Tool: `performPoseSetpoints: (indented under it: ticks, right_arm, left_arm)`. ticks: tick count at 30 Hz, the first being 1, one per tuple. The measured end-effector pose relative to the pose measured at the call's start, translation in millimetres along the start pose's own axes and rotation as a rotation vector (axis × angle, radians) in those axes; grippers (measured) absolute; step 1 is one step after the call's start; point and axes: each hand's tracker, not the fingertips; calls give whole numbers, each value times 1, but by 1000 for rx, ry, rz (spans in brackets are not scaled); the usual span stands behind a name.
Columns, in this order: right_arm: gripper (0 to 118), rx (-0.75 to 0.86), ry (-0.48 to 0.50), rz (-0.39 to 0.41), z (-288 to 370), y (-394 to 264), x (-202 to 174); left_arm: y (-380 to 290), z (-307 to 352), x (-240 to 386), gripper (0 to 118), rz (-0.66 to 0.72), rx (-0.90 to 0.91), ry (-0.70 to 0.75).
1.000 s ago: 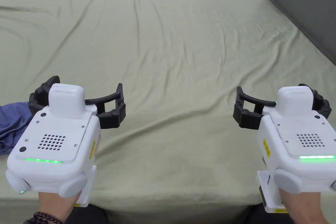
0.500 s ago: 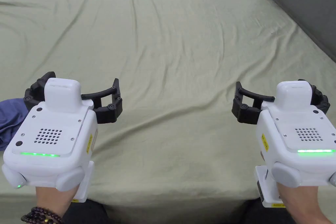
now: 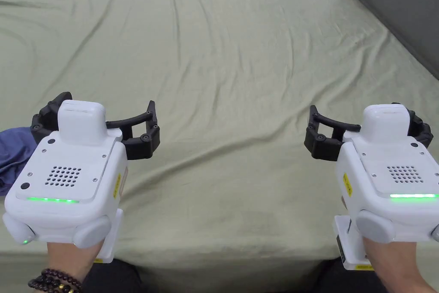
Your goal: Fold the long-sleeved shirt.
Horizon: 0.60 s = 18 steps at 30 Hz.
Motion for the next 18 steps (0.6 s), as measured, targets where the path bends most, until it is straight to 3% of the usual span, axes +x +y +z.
performPoseSetpoints:
  ticks: [18]
  right_arm:
    - [118,-3,2,4,0,0,0]
  left_arm:
    - [-1,0,4,118,-20,-5,-3]
